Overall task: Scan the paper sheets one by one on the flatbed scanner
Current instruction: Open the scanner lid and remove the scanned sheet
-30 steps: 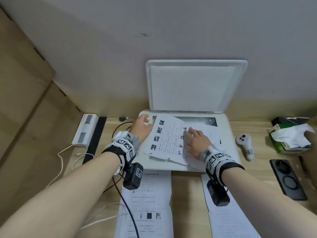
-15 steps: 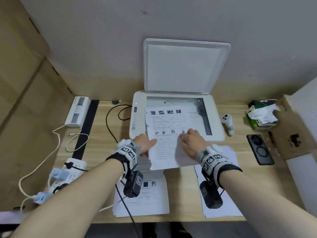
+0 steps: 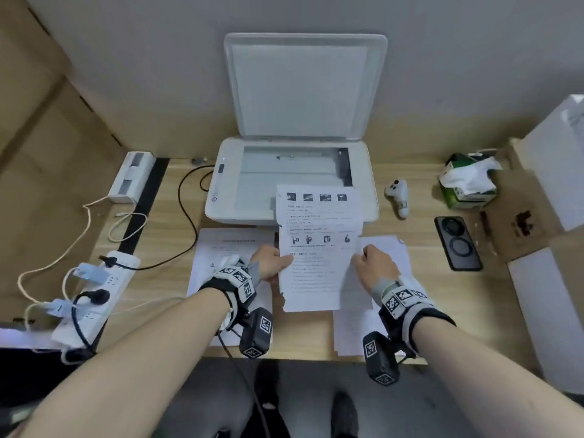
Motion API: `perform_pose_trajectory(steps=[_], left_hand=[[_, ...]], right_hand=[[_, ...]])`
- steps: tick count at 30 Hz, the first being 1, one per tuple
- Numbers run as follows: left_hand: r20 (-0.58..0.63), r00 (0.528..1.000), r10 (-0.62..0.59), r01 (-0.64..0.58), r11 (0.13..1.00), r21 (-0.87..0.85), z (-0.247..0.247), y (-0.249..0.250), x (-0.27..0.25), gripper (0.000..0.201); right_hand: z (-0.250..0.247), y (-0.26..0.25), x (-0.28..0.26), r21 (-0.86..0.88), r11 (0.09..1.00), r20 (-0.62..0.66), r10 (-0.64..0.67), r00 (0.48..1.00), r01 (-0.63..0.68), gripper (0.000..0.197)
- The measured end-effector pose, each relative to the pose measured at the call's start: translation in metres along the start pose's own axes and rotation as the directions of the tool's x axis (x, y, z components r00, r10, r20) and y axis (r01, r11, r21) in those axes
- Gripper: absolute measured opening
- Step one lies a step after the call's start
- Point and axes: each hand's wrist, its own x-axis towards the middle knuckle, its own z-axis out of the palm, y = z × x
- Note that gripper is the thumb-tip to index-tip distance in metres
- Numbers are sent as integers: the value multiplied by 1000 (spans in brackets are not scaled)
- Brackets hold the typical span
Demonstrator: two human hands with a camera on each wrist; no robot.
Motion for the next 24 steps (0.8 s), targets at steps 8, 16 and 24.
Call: perform_pose_trajectory(steps=[8,16,24], left_hand=[[-12,998,-62,63,997,38,137,-30,-12,27],[-225,974,-27,44,996,71,183,-30,5,19],[-272,961,43,10,982,189,185,-34,16,21]], right_hand=[[16,148,-24,51,998,64,34,997,-38,26],[20,181,0,56,998,55,36,998,-39,24],[28,181,12,23,995,9,94,995,-95,16]])
